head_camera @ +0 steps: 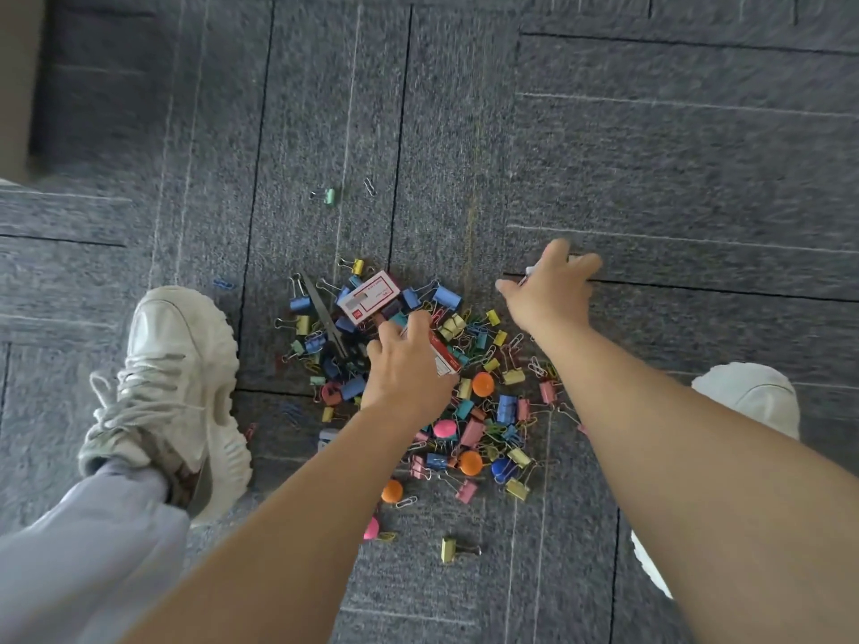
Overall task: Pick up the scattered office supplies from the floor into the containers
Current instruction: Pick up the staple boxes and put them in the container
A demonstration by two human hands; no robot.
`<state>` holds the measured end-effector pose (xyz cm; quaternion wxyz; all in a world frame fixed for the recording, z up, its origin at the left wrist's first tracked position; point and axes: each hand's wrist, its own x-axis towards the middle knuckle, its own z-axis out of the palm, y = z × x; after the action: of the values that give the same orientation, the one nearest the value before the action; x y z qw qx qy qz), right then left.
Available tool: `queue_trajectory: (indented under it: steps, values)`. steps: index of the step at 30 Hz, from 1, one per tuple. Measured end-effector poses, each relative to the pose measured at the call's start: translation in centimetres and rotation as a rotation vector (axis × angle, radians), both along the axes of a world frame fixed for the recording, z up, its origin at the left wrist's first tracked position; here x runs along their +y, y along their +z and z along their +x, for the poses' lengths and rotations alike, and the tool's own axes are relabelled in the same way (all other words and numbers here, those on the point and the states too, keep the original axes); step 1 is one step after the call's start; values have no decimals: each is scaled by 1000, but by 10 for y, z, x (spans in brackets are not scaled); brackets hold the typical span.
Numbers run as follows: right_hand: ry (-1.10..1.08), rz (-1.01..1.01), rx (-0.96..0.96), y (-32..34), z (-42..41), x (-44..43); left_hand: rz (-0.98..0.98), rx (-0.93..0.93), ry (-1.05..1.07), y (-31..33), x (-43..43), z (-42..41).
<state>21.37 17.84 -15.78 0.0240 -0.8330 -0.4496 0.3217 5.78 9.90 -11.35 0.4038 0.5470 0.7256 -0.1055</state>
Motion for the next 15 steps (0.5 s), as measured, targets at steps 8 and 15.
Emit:
queue_trajectory:
  steps: [8,15]
  values:
    - [44,-5,28,-4,24,6,66,82,-65,-13,-5,8]
    - [125,6,46,12,-4,17,144,-164,277,1,-2,-17]
